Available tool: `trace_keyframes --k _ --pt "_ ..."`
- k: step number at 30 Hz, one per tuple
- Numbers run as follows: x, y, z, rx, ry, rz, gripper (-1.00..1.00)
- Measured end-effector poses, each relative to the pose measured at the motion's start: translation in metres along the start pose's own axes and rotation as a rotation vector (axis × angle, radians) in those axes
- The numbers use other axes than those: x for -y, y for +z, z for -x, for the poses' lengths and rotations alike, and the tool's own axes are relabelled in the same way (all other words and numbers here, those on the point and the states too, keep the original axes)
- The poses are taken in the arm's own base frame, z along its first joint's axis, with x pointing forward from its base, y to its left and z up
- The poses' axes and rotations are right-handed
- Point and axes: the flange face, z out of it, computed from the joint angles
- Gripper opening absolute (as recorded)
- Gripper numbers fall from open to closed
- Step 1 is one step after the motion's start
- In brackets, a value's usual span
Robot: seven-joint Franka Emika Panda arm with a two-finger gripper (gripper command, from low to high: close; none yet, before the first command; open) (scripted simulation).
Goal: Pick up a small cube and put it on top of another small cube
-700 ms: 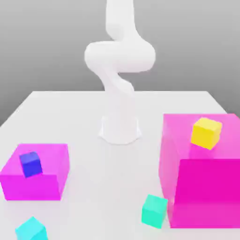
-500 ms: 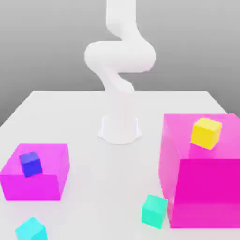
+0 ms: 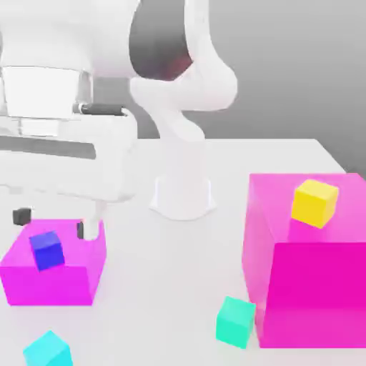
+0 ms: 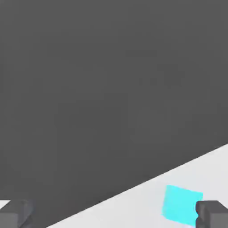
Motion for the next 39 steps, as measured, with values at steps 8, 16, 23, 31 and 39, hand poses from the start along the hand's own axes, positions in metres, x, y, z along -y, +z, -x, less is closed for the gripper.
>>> trace_keyframes --k 8,16,23,31,39 --pt "-0.060 0.139 -0.025 0.072 0.148 0.182 0.00" --pt "-0.079 0.210 -0.021 0.079 0.165 0.202 -1.00" --pt "-0.073 0.177 -0.025 0.079 0.165 0.203 -1.00" --pt "0.019 0.063 0.095 0.159 -0.335 0.157 -1.00" --pt "0.048 -0.063 0.274 0.218 -1.003 0.111 -1.00"
